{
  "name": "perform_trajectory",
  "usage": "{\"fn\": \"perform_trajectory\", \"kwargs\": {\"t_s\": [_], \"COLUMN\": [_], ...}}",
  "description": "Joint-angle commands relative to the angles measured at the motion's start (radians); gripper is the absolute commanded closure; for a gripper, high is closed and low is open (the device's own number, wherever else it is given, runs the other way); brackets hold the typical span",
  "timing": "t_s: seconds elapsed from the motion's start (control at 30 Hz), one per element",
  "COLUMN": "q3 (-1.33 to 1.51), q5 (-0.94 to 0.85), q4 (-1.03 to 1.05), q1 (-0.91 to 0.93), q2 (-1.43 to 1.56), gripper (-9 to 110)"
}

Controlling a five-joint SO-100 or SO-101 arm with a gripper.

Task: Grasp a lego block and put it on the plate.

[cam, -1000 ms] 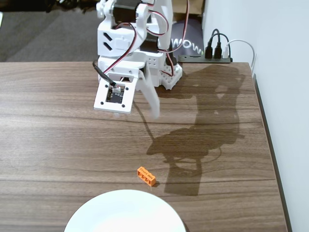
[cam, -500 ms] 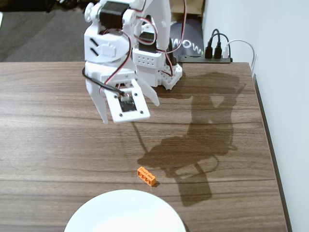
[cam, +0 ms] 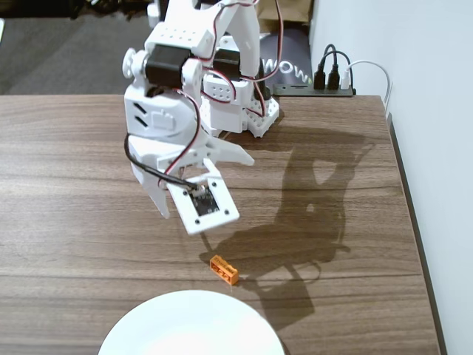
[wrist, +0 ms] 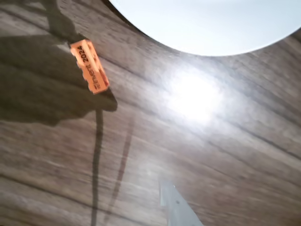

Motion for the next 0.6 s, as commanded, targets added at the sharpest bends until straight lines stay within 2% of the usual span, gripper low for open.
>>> {"fn": "perform_trajectory", "kwargs": {"t_s": [0.0,0.57], "q3": [-0.049,-0.071], "q5": [0.031,0.032], "q4": [-0.028,-0.175], "q1": [-0.015,-0.092], "q2": [-0.014,-0.16], "gripper": [39,40]}}
